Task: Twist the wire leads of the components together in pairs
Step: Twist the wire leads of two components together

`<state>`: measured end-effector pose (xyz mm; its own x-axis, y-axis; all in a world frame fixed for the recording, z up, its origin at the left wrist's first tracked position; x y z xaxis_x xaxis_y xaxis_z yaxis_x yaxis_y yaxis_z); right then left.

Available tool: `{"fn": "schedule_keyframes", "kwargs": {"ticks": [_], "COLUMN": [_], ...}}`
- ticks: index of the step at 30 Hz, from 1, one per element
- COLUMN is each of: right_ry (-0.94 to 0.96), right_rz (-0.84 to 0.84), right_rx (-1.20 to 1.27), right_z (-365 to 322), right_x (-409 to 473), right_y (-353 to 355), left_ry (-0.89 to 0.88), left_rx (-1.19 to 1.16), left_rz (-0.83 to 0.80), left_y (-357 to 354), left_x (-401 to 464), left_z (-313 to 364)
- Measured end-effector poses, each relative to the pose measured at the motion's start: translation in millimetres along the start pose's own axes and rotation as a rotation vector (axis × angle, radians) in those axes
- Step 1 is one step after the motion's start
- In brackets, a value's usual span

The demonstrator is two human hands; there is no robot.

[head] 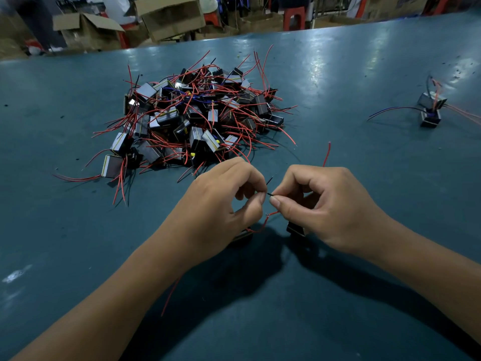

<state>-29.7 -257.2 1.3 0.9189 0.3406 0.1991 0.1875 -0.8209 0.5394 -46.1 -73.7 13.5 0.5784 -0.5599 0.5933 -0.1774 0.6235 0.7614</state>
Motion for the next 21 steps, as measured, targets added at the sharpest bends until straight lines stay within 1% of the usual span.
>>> {"fn": "schedule_keyframes", "kwargs": {"ticks": [5,8,12,16,18,21], "right_ry": [-0.007,-0.011,0.011,0.045,0.050,0.061], "right_rz": [0.005,0.013,0.031,0.060,0.053,0.054], "right_rx": [0.019,0.010,-0.015,-0.062,-0.083,-0.106], "right_z": [-0.8,-1.0,-3.2,-5.8,-6.6,-7.4], "right_x": [-0.5,-0.5,-1.4,-2.8,-3.0,-3.0], "right_y": [-0.5,-0.3,0.1,0.0,-0.4,-1.2], "left_ry": [-0.013,-0.007,0.069,0.168,0.162,0.073], "left_rx": [0.009,-0.044,-0.156,-0.223,-0.195,-0.085], "left_rz": [-0.024,-0.029,-0.002,-0.033,-0.079,-0.157], "left_y": [2.1,3.1,1.3,-4.2,-4.3,-2.6], "left_x": [-0.6,-0.1,0.3,0.3,0.0,0.9], "left_z": [-2.3,-3.5,-2.5,1.2,1.3,1.4]}}
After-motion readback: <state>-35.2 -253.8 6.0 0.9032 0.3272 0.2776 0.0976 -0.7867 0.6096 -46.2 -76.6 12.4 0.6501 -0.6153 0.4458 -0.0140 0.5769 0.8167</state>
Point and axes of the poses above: each hand's wrist, its own x-axis towards the middle knuckle, its own y-axis out of the back of the hand, z = x × y, the point moved 2 cm from there along x, towards the middle knuckle, and after that the axes turned 15 degrees about -y, right-handed, at the moved point
